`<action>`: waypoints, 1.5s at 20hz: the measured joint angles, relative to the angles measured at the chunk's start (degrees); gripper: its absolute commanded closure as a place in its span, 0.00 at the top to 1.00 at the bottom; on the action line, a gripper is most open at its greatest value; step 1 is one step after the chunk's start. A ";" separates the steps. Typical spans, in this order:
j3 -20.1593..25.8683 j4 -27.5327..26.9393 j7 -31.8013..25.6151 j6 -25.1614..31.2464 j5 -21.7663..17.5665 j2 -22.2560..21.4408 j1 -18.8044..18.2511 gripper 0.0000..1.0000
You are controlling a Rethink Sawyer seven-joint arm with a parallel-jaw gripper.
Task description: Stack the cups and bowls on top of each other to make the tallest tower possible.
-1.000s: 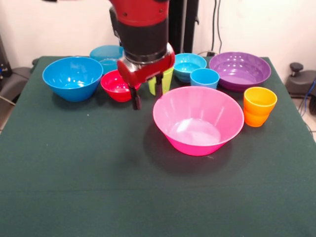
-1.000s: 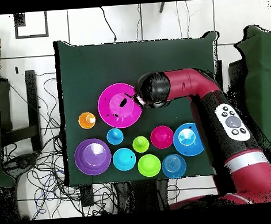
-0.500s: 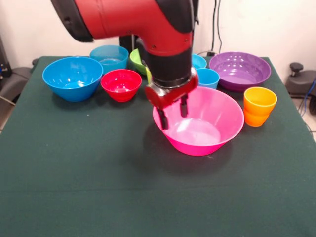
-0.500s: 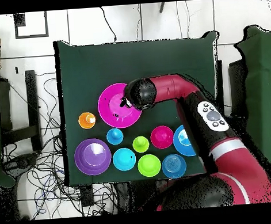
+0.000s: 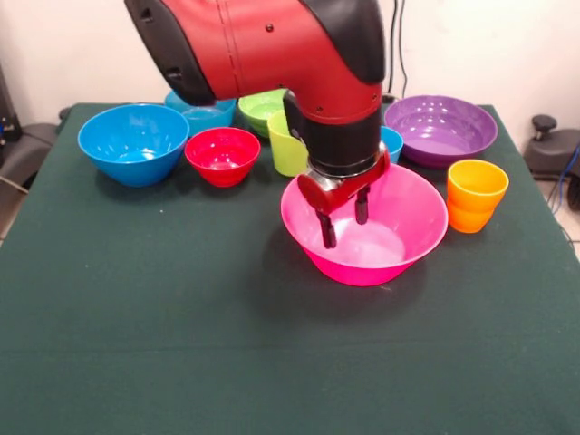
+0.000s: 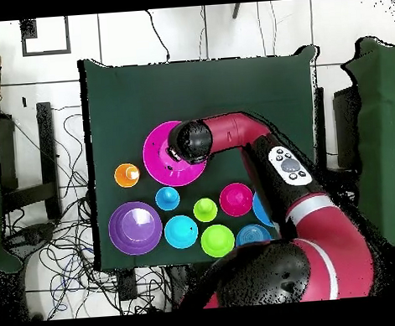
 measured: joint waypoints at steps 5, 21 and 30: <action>-3.17 -0.11 0.01 -1.01 -1.22 -0.31 2.50 1.00; -9.15 -0.07 0.01 -1.63 -1.19 -4.20 6.14 1.00; -11.81 -0.14 0.87 -6.26 -1.20 -4.05 8.11 1.00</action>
